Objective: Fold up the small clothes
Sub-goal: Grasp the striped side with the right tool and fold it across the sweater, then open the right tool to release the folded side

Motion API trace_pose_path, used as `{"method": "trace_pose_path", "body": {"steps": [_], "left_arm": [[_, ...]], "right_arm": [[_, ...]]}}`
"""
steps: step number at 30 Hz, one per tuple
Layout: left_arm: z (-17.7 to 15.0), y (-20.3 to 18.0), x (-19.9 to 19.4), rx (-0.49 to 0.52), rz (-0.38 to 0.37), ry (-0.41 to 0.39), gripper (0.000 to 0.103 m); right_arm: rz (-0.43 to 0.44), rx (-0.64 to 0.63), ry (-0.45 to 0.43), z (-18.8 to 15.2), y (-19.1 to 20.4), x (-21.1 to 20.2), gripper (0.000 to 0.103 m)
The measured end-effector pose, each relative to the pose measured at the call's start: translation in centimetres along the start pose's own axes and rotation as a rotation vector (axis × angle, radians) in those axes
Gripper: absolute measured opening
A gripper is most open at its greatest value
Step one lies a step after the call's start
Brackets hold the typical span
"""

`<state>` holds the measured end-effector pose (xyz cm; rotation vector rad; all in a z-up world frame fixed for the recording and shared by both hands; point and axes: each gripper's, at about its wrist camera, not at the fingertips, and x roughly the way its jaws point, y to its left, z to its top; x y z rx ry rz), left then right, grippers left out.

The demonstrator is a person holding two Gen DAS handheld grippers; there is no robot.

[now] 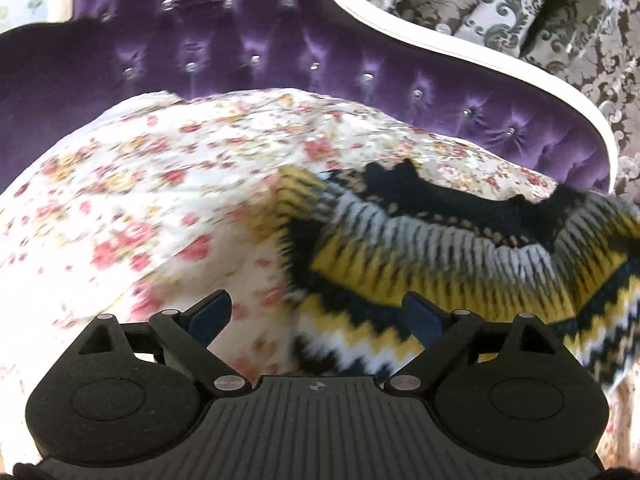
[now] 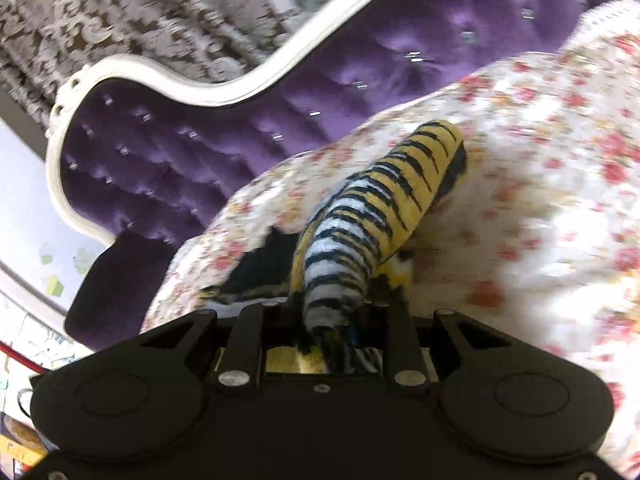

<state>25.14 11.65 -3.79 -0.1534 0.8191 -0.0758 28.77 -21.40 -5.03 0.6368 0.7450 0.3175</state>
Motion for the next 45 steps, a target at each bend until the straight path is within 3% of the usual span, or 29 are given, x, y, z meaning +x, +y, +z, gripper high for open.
{"method": "trace_pose_path", "body": {"steps": [9, 17, 20, 21, 24, 27, 29, 32, 35, 45], "left_arm": [[-2.1, 4.7, -1.8, -0.084, -0.011, -0.004, 0.093], [-3.3, 7.1, -2.7, -0.145, -0.030, -0.012, 0.093], [-3.6, 7.3, -2.9, -0.142, -0.029, -0.010, 0.093], [-3.5, 7.4, -2.9, -0.140, -0.030, -0.010, 0.093], [-3.5, 7.3, -3.3, -0.136, -0.041, -0.017, 0.093], [-3.4, 6.9, -3.9, -0.123, -0.037, -0.028, 0.093], [-3.1, 6.6, -4.3, -0.108, -0.034, -0.037, 0.093], [-2.5, 6.0, -5.3, -0.093, -0.036, -0.067, 0.093], [-1.7, 5.0, -6.2, -0.083, -0.048, -0.099, 0.093], [0.3, -2.6, -4.3, 0.105, -0.041, -0.177, 0.093]], "right_arm": [[0.081, -0.084, 0.103, -2.2, 8.8, 7.2, 0.031], [-0.028, -0.251, 0.202, -6.5, 14.4, 13.8, 0.033], [-0.059, -0.329, 0.213, -7.4, 15.7, 14.3, 0.040], [-0.049, -0.348, 0.210, -7.5, 16.2, 14.3, 0.049], [0.046, -0.338, 0.205, -7.0, 16.3, 13.4, 0.058], [0.170, -0.309, 0.174, -6.0, 16.0, 11.8, 0.058], [0.201, -0.297, 0.142, -5.2, 15.6, 10.5, 0.059], [0.168, -0.303, 0.086, -4.1, 14.1, 8.5, 0.061], [0.064, -0.320, 0.040, -3.5, 11.9, 6.7, 0.064], [-0.091, -0.211, 0.006, -4.2, 5.0, 4.7, 0.065]]}}
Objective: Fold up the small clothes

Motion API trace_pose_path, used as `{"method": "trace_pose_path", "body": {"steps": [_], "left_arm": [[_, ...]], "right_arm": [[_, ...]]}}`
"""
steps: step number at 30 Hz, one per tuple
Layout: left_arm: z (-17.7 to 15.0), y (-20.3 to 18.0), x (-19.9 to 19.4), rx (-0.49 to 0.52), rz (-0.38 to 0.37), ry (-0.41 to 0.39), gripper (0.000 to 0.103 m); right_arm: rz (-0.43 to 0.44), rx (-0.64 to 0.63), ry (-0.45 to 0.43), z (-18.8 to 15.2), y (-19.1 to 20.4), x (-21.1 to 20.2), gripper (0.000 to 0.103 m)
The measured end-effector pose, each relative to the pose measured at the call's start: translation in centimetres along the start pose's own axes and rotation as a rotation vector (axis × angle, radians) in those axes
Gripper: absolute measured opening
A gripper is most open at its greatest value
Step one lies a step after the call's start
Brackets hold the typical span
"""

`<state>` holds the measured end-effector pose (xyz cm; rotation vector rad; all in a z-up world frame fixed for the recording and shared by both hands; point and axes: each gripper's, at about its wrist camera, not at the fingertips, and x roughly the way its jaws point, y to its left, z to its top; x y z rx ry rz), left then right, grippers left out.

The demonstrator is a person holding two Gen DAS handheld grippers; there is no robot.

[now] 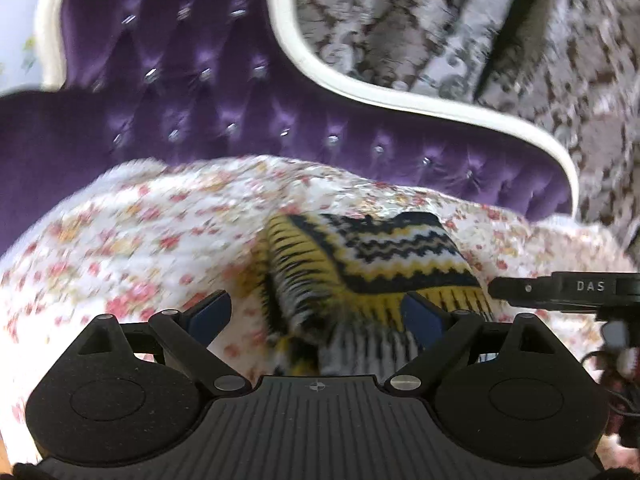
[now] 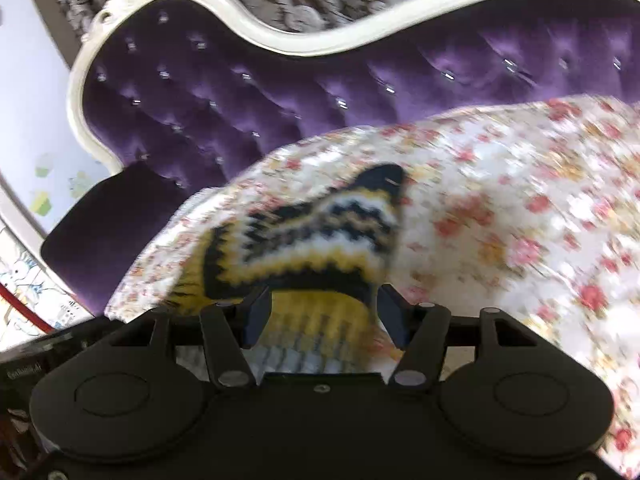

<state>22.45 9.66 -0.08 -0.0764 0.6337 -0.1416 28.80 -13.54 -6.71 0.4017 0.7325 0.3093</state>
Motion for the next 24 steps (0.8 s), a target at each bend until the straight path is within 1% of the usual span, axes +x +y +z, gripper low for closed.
{"method": "trace_pose_path", "body": {"steps": [1, 3, 5, 7, 9, 12, 14, 15, 16, 18, 21, 24], "left_arm": [[-0.1, -0.7, 0.6, 0.034, 0.009, 0.000, 0.093], [-0.4, -1.8, 2.0, 0.098, 0.050, 0.008, 0.093], [-0.8, -1.9, 3.4, 0.131, 0.101, 0.026, 0.093], [-1.1, -0.8, 4.8, 0.115, 0.139, 0.071, 0.093], [-1.5, 0.9, 6.0, 0.068, 0.150, 0.124, 0.094], [-2.3, 3.2, 6.6, -0.011, 0.105, 0.162, 0.097], [-2.7, 4.2, 6.7, -0.066, 0.071, 0.172, 0.098], [-2.8, 4.6, 6.7, -0.083, 0.059, 0.174, 0.099], [-2.9, 4.6, 6.7, -0.080, 0.056, 0.170, 0.099], [-2.8, 4.7, 6.7, -0.072, 0.053, 0.177, 0.099], [-2.5, 4.8, 6.8, -0.089, 0.036, 0.193, 0.099], [-2.3, 4.7, 6.7, -0.120, -0.004, 0.209, 0.097]], "right_arm": [[-0.006, 0.006, 0.002, -0.3, -0.4, -0.1, 0.065], [-0.011, 0.016, 0.010, -0.6, -1.0, 0.2, 0.065], [-0.013, 0.012, 0.019, -0.9, -1.5, 0.2, 0.065], [-0.010, 0.010, 0.021, -1.1, -1.8, 0.2, 0.067], [0.000, 0.009, 0.020, -1.2, -2.2, 0.2, 0.068], [0.005, 0.005, 0.006, -0.8, -2.4, 0.4, 0.068], [0.020, 0.009, 0.001, -0.5, -2.6, 0.7, 0.071], [0.029, 0.013, 0.001, -0.3, -2.6, 0.9, 0.074], [0.037, 0.016, 0.002, -0.2, -2.7, 1.2, 0.078], [0.059, 0.028, 0.004, 0.3, -2.7, 2.0, 0.078], [0.088, 0.050, 0.019, 0.8, -2.9, 3.6, 0.078], [0.127, 0.085, 0.042, 1.1, -3.2, 5.6, 0.078]]}}
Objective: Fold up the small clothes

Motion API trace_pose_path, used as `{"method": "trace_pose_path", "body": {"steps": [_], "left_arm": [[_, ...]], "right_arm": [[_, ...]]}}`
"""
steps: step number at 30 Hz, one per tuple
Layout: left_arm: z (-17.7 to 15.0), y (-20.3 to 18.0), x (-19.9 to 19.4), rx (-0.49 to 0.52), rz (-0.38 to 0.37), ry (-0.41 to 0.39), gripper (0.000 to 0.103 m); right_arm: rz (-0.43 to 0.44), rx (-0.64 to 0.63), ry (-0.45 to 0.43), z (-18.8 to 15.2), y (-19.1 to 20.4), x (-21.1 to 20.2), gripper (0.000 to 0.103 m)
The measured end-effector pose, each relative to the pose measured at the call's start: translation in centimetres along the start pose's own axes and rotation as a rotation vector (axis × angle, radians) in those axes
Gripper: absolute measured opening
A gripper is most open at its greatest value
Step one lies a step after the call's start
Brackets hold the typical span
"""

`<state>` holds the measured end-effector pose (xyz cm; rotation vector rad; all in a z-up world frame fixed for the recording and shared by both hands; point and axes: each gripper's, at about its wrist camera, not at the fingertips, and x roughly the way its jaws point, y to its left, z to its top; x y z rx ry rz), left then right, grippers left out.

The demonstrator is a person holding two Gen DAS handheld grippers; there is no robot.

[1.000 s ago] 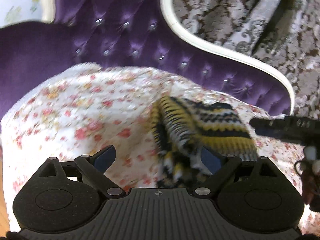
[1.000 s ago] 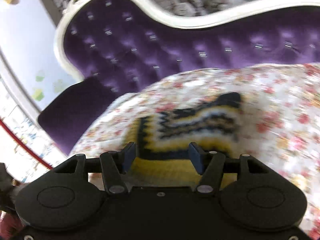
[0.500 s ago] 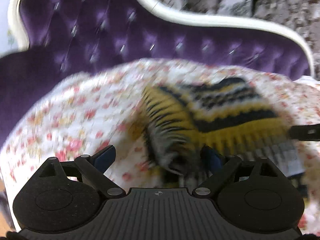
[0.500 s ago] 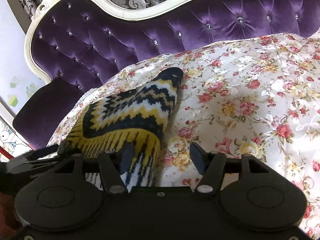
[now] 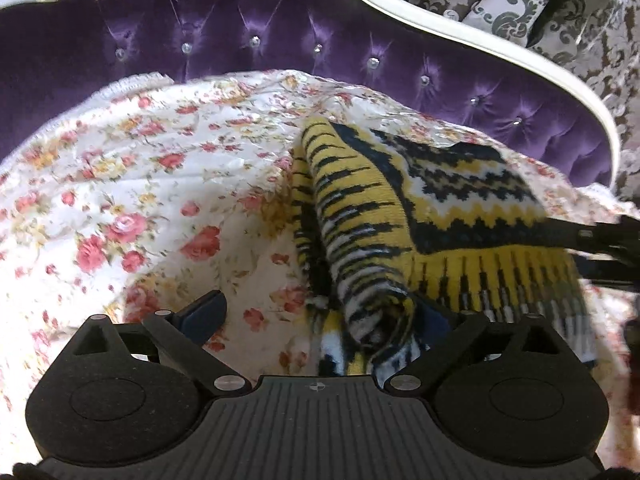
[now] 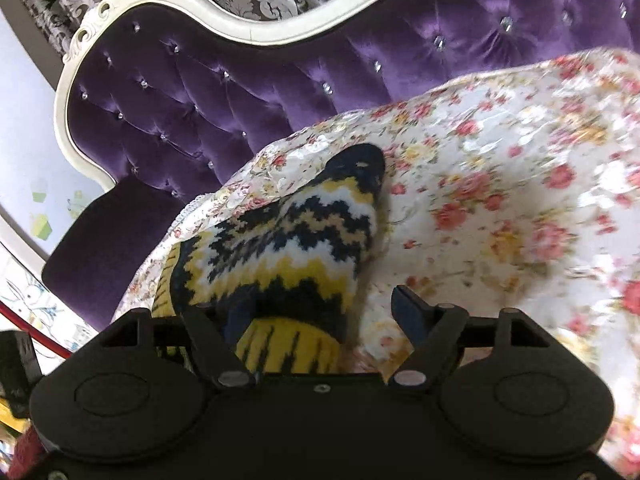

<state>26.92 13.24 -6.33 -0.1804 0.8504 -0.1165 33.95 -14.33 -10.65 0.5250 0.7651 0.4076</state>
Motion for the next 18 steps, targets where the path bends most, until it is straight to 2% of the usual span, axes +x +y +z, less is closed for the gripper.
{"method": "trace_pose_path", "body": {"steps": [4, 10, 11, 12, 15, 18], "left_arm": [[-0.5, 0.3, -0.3, -0.060, -0.105, 0.053, 0.097], [-1.5, -0.8, -0.1, -0.070, -0.246, 0.096, 0.096], [-1.5, -0.9, 0.1, -0.084, -0.277, 0.099, 0.093], [-1.5, -0.9, 0.3, -0.110, -0.312, 0.101, 0.079], [-1.2, -0.7, 0.9, -0.175, -0.382, 0.131, 0.056], [-1.3, -0.8, 0.6, -0.216, -0.433, 0.141, 0.055]], "right_arm": [[0.041, 0.022, 0.028, 0.1, 0.0, 2.0, 0.078], [0.100, 0.056, 0.028, -0.2, 0.0, 3.4, 0.080], [0.103, 0.058, 0.029, -0.2, -0.1, 3.5, 0.080], [0.105, 0.058, 0.034, -0.1, -0.1, 3.4, 0.080], [0.076, 0.021, 0.053, 0.2, 0.4, 2.9, 0.058], [0.059, -0.001, 0.064, 0.3, 1.2, 1.8, 0.051]]}}
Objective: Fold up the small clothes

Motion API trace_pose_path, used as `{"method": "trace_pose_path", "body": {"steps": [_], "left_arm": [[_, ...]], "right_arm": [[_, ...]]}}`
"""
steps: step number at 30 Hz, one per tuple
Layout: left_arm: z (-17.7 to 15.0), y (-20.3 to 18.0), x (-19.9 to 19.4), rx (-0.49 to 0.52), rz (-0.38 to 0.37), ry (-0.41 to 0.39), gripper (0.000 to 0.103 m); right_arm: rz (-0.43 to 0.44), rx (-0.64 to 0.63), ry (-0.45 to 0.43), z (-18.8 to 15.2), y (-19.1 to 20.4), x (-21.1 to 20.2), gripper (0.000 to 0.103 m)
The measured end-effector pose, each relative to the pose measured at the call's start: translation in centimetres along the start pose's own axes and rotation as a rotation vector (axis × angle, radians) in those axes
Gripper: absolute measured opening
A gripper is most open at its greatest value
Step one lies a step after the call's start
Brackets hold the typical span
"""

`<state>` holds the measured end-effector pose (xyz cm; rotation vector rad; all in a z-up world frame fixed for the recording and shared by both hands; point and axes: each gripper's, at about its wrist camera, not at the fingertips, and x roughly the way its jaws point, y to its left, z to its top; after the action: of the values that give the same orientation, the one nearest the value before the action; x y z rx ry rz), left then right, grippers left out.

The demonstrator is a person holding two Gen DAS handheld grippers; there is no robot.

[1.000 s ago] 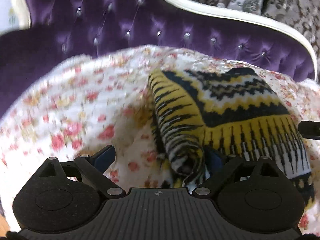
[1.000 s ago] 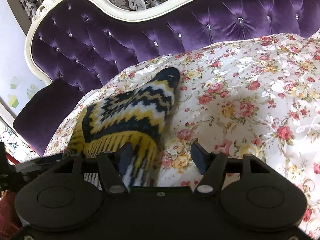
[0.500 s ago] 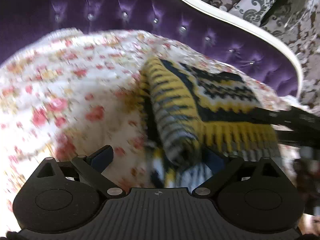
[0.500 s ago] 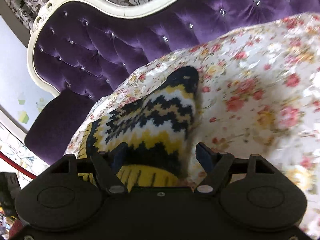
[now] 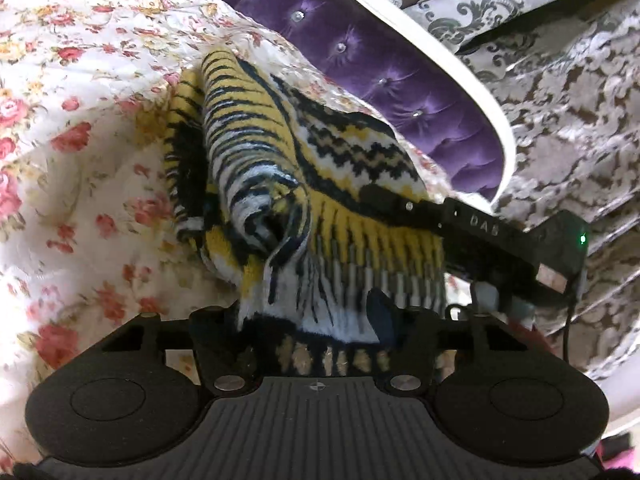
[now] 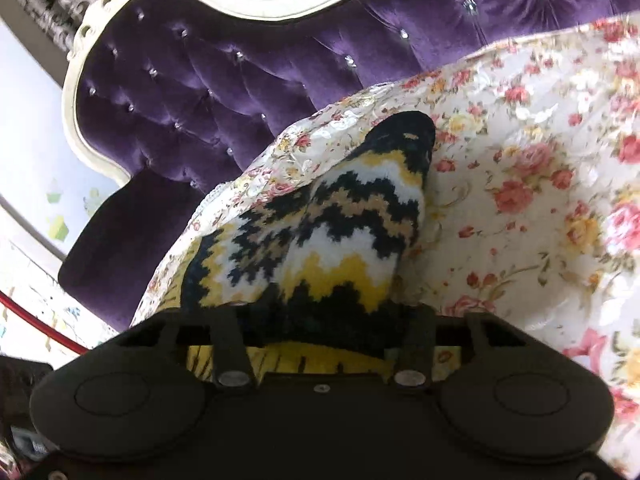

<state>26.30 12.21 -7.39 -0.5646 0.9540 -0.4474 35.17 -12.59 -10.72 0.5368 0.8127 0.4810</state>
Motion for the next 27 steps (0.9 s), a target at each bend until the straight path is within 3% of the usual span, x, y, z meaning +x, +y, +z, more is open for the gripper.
{"method": "trace_pose_path", "body": {"steps": [8, 14, 20, 24, 27], "left_arm": [[-3.9, -2.7, -1.7, -0.002, -0.098, 0.054, 0.055], [-9.7, -6.2, -3.9, 0.036, -0.170, 0.122, 0.055], [-16.5, -9.2, -6.2, 0.073, -0.227, 0.193, 0.055], [-20.3, -9.4, -7.6, 0.043, -0.260, 0.194, 0.058], [-22.2, -8.7, -8.5, 0.032, -0.242, 0.159, 0.058]], "right_arm": [[-0.024, 0.021, 0.041, -2.5, 0.8, -5.8, 0.051], [-0.048, 0.001, 0.066, -6.9, 1.1, -12.2, 0.051], [-0.020, 0.026, 0.068, -11.8, 0.9, -18.5, 0.052], [-0.005, 0.025, 0.061, -14.7, 1.4, -21.5, 0.053], [0.001, 0.016, 0.047, -16.4, 1.6, -22.9, 0.054]]}}
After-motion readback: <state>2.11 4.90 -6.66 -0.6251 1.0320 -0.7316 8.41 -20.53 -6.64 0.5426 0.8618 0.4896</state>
